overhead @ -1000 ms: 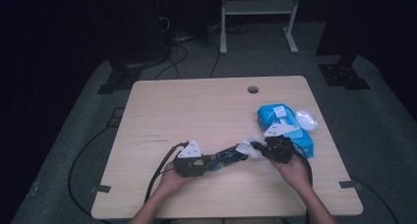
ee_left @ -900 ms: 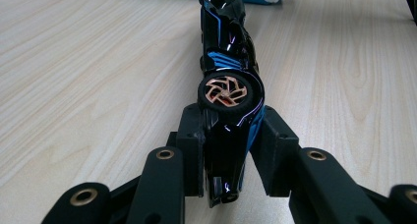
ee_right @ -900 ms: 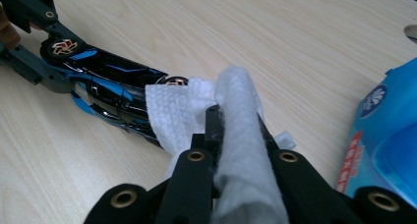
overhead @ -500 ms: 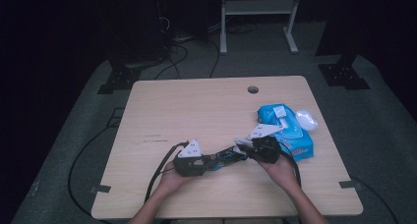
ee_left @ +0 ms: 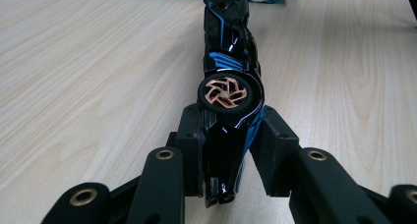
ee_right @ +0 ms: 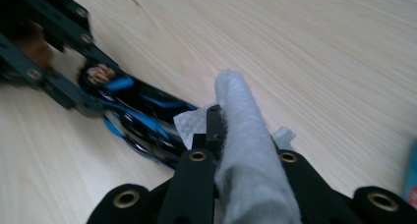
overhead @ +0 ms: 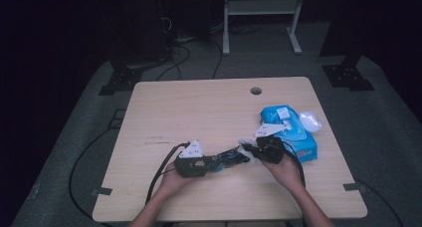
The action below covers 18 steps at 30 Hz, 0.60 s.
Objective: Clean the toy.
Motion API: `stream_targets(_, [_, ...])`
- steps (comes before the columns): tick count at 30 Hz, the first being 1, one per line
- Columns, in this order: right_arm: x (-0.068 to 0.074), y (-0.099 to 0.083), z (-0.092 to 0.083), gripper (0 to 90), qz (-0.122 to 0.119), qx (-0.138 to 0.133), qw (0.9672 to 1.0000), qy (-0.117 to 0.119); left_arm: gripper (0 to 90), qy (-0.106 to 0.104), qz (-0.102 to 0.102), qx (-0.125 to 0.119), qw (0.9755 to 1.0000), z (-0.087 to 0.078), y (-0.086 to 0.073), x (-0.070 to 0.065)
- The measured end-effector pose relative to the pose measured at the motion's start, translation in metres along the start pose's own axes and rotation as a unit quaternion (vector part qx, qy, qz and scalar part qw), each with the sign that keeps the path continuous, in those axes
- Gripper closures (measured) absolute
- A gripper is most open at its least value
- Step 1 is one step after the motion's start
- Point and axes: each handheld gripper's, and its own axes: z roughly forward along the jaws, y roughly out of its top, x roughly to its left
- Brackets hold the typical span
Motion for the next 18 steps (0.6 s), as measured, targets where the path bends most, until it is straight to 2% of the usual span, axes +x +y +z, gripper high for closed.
stream_targets(2, [0.003,0.006,0.0,84.4,0.003,-0.013,0.9998,0.013,67.3,0.0,0.004,0.003,1.0,0.0,0.001,0.002])
stream_targets(4, [0.007,0.011,0.003,84.4,-0.004,-0.015,0.9997,0.018,67.2,0.001,0.007,0.006,1.0,-0.001,0.001,0.002])
stream_targets(7, [0.008,0.011,0.007,84.3,-0.009,-0.003,0.9998,0.019,67.3,0.009,0.006,0.006,0.9999,-0.003,0.0,0.004])
stream_targets(8, [0.007,0.009,0.008,84.3,-0.007,0.001,0.9998,0.018,67.3,0.01,0.004,0.006,0.9999,-0.004,-0.001,0.006])
stream_targets(10, [-0.002,0.001,0.004,84.3,0.017,-0.002,0.9995,0.026,67.3,0.007,-0.001,0.002,1.0,-0.003,-0.002,0.007])
stream_targets(11, [-0.004,0.0,0.002,84.3,0.021,-0.001,0.9995,0.025,67.3,0.007,0.001,0.002,1.0,-0.003,-0.002,0.007])
stream_targets(13, [-0.001,0.002,0.001,84.1,0.01,0.004,0.9998,0.016,67.3,0.006,0.0,0.0,1.0,-0.003,-0.002,0.008])
stream_targets(18, [0.005,0.012,0.01,84.1,0.005,-0.002,0.9993,0.036,67.3,0.009,0.001,-0.001,1.0,-0.004,-0.002,0.01])
